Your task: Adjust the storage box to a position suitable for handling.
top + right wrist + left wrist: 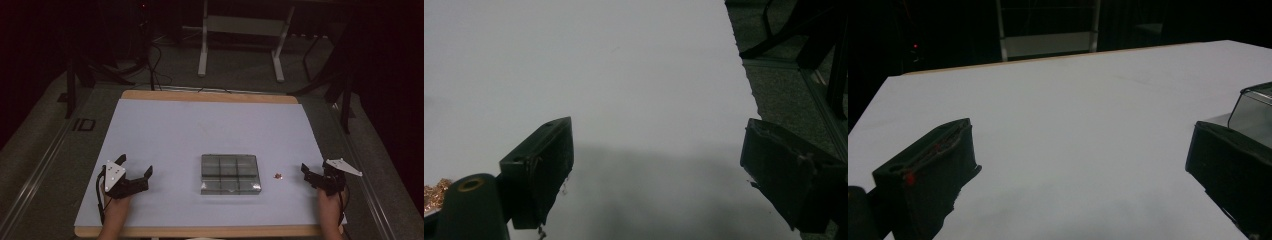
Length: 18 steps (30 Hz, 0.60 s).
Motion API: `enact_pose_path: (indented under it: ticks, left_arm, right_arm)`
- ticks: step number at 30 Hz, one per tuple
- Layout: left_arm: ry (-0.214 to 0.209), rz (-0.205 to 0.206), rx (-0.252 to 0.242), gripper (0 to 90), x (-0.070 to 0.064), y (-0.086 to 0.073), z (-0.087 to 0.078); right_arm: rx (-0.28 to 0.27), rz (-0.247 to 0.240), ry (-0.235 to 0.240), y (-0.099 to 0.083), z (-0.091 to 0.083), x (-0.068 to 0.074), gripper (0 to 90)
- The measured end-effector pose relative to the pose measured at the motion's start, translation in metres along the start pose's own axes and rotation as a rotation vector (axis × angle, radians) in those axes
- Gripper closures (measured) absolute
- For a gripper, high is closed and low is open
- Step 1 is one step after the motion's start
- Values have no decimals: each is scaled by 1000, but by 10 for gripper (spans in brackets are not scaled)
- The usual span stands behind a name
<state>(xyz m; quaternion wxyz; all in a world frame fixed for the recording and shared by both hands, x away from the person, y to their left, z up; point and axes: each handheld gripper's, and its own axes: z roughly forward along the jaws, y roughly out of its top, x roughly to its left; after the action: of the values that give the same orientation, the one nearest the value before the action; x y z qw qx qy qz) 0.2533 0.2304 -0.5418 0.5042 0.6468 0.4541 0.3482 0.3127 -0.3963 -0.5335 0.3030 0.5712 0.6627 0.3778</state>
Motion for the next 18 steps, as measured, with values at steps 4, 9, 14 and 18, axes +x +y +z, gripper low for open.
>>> enact_pose_path:
  ticks: [4, 9, 14, 18]
  left_arm:
    - [-19, -16, -3, 3, 2, 0, 0]
    - [-21, -33, -15, 4, 4, -1, -2]
    - [-15, -20, -25, 4, 2, -1, -2]
    - [-59, -22, 19, 3, 3, 1, 1]
  right_arm:
    - [-10, 13, 10, 0, -1, -1, 139]
    - [-10, -1, 8, -1, -1, 0, 139]
    - [0, -31, -10, 0, 0, 4, 139]
    - [23, -43, -5, 1, 2, 4, 146]
